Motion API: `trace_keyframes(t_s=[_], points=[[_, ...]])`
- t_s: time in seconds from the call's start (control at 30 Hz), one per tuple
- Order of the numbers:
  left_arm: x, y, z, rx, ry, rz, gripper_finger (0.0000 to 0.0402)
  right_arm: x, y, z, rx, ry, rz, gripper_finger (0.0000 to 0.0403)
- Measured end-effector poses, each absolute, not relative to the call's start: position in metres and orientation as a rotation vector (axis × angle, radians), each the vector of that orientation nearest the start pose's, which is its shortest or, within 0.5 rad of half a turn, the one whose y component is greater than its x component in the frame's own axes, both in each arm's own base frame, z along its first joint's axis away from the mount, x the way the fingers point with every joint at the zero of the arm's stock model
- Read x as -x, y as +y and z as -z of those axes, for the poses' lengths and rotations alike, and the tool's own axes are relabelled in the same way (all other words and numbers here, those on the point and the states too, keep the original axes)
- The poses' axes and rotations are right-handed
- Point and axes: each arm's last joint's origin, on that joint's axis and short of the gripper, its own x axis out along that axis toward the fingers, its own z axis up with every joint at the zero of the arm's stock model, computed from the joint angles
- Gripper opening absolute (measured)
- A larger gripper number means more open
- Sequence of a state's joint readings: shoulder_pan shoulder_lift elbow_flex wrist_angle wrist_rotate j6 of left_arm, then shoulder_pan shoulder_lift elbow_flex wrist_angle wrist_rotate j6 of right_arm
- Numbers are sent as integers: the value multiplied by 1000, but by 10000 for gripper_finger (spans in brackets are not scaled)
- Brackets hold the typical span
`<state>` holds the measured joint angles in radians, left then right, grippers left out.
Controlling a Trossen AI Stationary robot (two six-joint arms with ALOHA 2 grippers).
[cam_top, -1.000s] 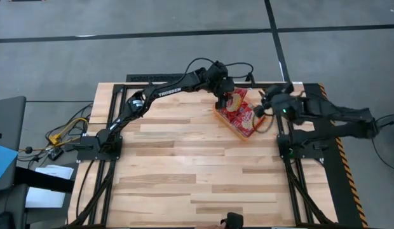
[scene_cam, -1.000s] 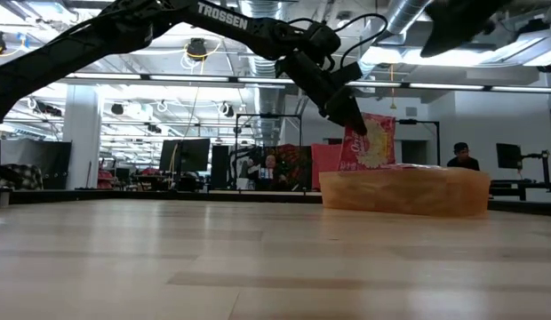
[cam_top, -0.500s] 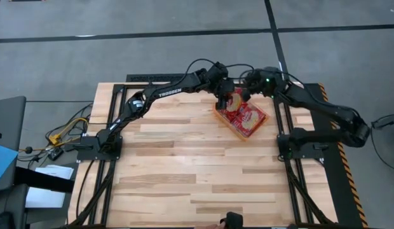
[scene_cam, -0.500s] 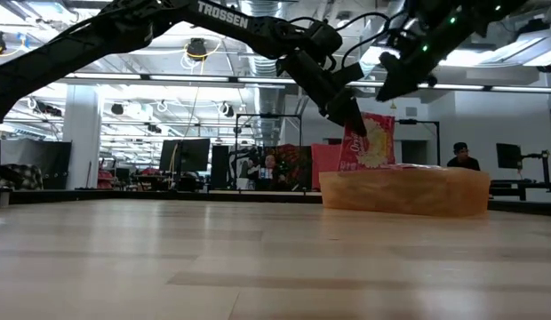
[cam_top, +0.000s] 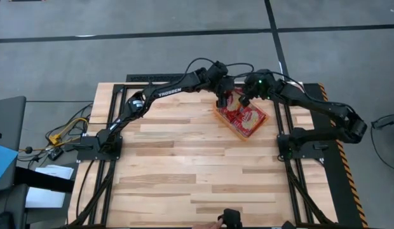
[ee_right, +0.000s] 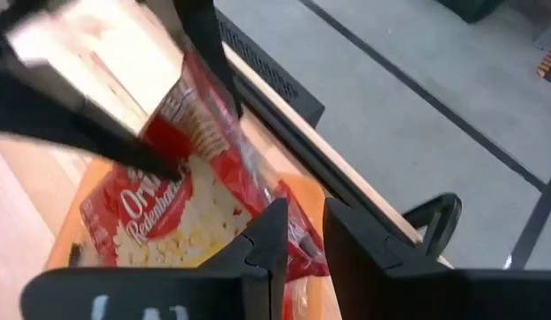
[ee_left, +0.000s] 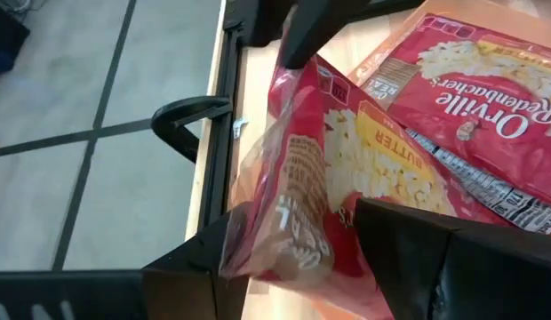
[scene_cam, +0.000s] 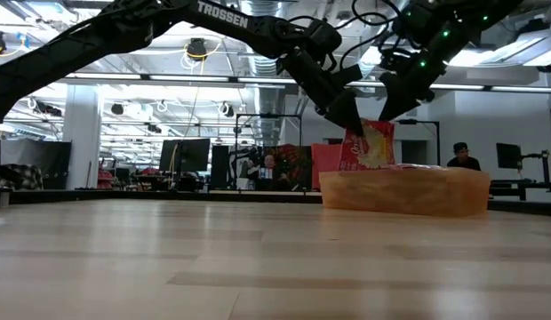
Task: Sort popcorn bags into baskets
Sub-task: Put the popcorn bag into the orange transparent bin
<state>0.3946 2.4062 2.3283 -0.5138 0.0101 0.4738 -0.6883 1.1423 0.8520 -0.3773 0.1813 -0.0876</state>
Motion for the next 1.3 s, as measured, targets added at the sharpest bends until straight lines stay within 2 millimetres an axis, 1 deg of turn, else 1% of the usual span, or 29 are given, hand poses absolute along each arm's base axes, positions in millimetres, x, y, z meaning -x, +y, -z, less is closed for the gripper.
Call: trace_keyframes(t_s=[0.13, 0.37, 0.47, 0.6, 0.73, 0.87, 0.93, 1.0, 1.07, 1.13, 1.23, 1.3], points=[[-503, 210, -267, -336, 663, -245, 181, -179, -154, -270, -98, 727, 804, 98], [-500, 212, -271, -340, 688, -340, 181, -177, -157, -262, -103, 798, 801, 97], [-499, 212, -273, -333, 683, -326, 181, -180, -159, -258, -104, 819, 795, 97], [-500, 209, -274, -307, 650, -228, 181, -181, -160, -261, -77, 794, 792, 97], [-498, 209, -271, -285, 683, -275, 181, -177, -162, -259, -91, 816, 802, 97], [-496, 212, -271, -200, 679, -305, 181, -175, -164, -257, -103, 834, 810, 97], [-497, 215, -269, -161, 661, -343, 181, -174, -168, -259, -101, 806, 829, 97], [-504, 220, -263, -130, 603, -409, 181, -171, -173, -261, -107, 782, 858, 97], [-504, 221, -255, -77, 624, -463, 181, -166, -181, -264, -111, 740, 901, 97], [-508, 224, -252, -34, 582, -517, 181, -165, -190, -265, -111, 698, 938, 97], [-505, 224, -248, 56, 607, -548, 181, -166, -204, -259, -147, 654, 938, 97], [-501, 223, -248, 87, 646, -553, 181, -170, -213, -251, -177, 639, 919, 97]])
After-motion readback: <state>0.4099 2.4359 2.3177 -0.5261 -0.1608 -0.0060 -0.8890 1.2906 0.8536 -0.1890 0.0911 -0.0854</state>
